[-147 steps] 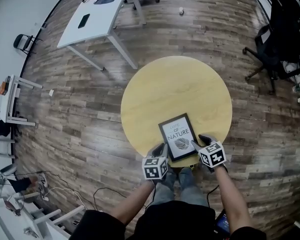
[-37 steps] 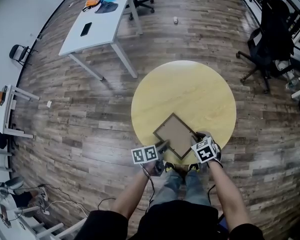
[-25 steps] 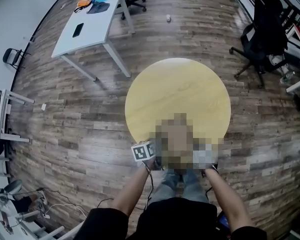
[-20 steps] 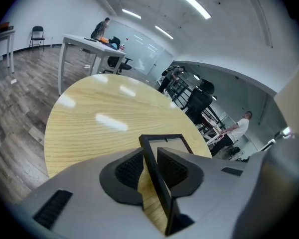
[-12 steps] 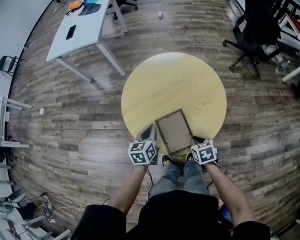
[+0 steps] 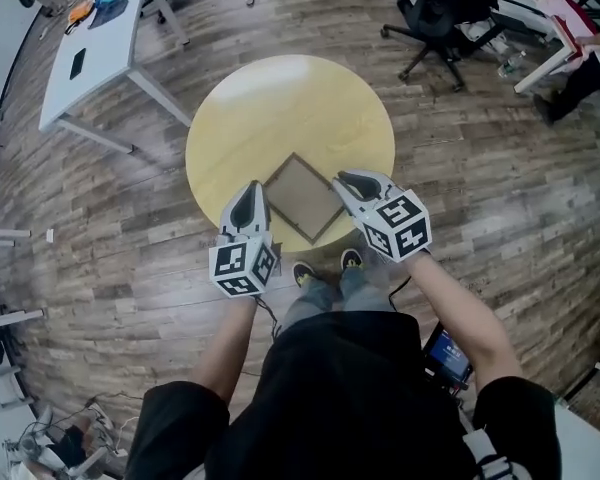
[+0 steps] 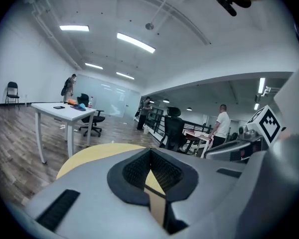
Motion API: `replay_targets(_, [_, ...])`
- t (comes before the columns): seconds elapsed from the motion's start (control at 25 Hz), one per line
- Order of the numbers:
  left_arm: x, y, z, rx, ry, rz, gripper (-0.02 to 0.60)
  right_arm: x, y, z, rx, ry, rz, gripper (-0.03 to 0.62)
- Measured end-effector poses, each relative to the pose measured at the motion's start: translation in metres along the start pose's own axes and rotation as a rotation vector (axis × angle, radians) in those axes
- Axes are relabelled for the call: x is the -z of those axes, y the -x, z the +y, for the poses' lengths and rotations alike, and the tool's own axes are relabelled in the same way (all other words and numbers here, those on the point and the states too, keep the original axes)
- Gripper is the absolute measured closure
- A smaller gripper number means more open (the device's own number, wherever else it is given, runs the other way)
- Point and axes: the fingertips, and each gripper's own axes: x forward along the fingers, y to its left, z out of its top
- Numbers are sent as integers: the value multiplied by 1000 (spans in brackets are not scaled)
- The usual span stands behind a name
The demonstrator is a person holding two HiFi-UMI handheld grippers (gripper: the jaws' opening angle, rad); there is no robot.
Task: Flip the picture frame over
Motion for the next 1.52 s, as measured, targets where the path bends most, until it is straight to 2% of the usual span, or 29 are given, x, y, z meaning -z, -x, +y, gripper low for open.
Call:
replay_targets(0.2, [-49, 20, -44, 24, -24, -113, 558, -73, 55, 17, -42, 56, -221, 539])
replay_targets(0.36, [-81, 45, -64, 10, -68, -187, 558, -101, 88, 31, -53, 69, -331, 539])
replay_targets(0.48, [-96, 63, -74, 3, -79, -220, 558, -109, 100, 39, -65, 60, -376, 539])
replay_targets(0.96, [-125, 85, -88, -26, -80, -266, 558, -136, 114, 41, -82, 39, -444, 540])
replay_targets(1.24, [-132, 81, -96, -32, -96, -279, 558, -141, 116, 33, -85, 42, -441, 545])
replay_targets(1.52, [-128, 79, -97, -38, -76, -276, 558, -136, 119, 28, -76, 43, -426, 545])
